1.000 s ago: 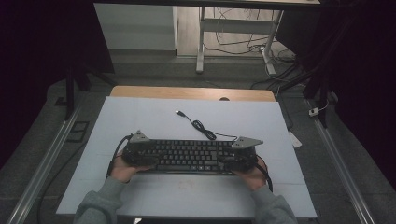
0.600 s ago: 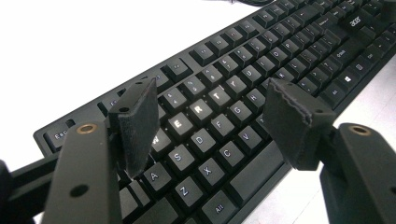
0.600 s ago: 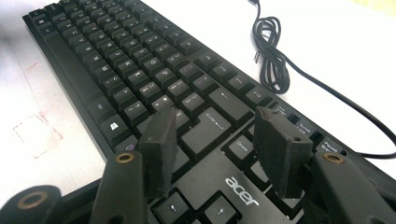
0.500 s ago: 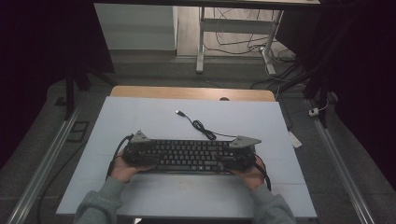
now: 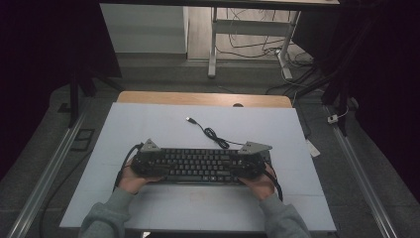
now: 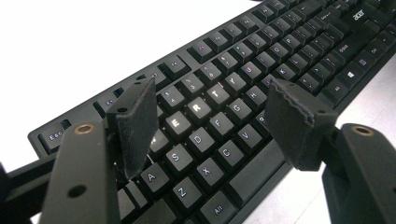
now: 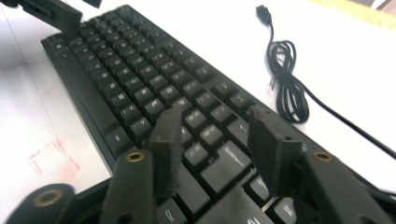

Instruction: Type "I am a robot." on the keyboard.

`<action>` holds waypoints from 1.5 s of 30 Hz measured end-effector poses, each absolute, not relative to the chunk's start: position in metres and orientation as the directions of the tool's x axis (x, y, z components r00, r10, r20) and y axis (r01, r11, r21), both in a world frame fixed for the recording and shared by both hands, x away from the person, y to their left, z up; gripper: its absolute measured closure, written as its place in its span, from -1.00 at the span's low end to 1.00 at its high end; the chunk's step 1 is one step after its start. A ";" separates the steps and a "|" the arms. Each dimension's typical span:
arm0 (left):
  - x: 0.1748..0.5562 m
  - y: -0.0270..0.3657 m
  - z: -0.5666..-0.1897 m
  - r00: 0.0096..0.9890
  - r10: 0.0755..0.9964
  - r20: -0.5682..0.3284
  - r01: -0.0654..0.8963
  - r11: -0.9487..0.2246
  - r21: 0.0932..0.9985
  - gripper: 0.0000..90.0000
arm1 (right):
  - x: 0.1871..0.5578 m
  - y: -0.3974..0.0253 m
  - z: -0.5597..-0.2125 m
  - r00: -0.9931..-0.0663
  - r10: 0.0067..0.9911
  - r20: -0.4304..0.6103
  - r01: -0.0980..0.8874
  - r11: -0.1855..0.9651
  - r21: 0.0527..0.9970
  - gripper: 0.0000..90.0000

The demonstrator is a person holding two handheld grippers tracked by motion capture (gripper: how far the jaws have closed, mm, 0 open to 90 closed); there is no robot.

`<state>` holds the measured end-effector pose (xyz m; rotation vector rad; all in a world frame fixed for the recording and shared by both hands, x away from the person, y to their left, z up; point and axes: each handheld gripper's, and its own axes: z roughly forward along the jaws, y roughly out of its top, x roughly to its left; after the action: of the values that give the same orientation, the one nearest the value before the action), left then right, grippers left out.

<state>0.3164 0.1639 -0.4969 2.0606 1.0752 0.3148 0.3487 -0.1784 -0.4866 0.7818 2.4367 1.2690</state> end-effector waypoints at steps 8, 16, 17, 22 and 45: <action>0.316 0.164 -0.497 0.613 0.780 -0.125 0.588 -0.344 0.731 -0.23 | 0.350 -0.164 -0.486 -0.848 0.529 0.032 0.325 0.471 0.820 0.79; 0.316 0.163 -0.497 0.615 0.779 -0.122 0.588 -0.350 0.730 -0.24 | 0.354 -0.145 -0.489 -0.870 0.491 0.046 0.322 0.495 0.807 0.99; 0.316 0.163 -0.497 0.615 0.779 -0.122 0.588 -0.350 0.730 -0.23 | 0.355 -0.142 -0.489 -0.870 0.492 0.047 0.325 0.497 0.804 0.99; 0.316 0.164 -0.497 0.612 0.781 -0.124 0.590 -0.347 0.729 -0.24 | 0.359 -0.127 -0.492 -0.876 0.480 0.043 0.321 0.515 0.795 0.99; 0.316 0.164 -0.500 0.616 0.779 -0.116 0.594 -0.362 0.718 -0.25 | 0.379 -0.100 -0.513 -0.864 0.502 0.023 0.350 0.569 0.744 0.99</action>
<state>0.3163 0.1637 -0.4997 2.0871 1.0756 0.3147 0.3791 -0.0998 -0.5132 0.7174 2.6090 1.1745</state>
